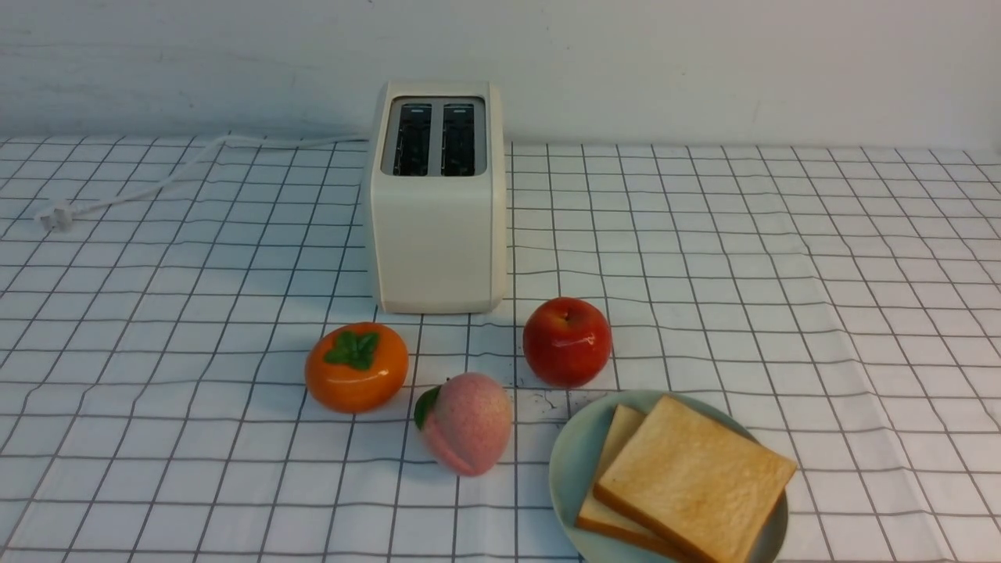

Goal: Take toasted bread from bread machine on white checkered table place on plate.

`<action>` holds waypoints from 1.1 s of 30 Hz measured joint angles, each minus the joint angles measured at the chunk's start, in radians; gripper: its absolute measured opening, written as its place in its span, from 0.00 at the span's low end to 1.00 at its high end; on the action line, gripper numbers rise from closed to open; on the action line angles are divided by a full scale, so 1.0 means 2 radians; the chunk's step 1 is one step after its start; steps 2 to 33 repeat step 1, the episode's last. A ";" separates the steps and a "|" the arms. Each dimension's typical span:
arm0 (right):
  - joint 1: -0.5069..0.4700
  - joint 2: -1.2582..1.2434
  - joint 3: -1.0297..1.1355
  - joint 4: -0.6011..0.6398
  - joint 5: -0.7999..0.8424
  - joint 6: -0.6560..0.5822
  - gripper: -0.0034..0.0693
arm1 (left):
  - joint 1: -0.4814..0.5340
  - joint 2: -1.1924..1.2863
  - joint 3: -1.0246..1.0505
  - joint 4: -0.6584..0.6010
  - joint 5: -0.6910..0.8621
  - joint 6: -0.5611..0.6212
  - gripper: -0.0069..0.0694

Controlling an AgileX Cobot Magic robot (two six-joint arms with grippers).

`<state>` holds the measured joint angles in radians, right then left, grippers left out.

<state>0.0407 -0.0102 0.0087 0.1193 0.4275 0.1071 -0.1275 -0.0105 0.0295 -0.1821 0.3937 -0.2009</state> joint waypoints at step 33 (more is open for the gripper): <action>0.000 0.000 0.000 0.000 0.000 0.000 0.11 | 0.000 0.000 0.000 0.000 0.000 0.000 0.10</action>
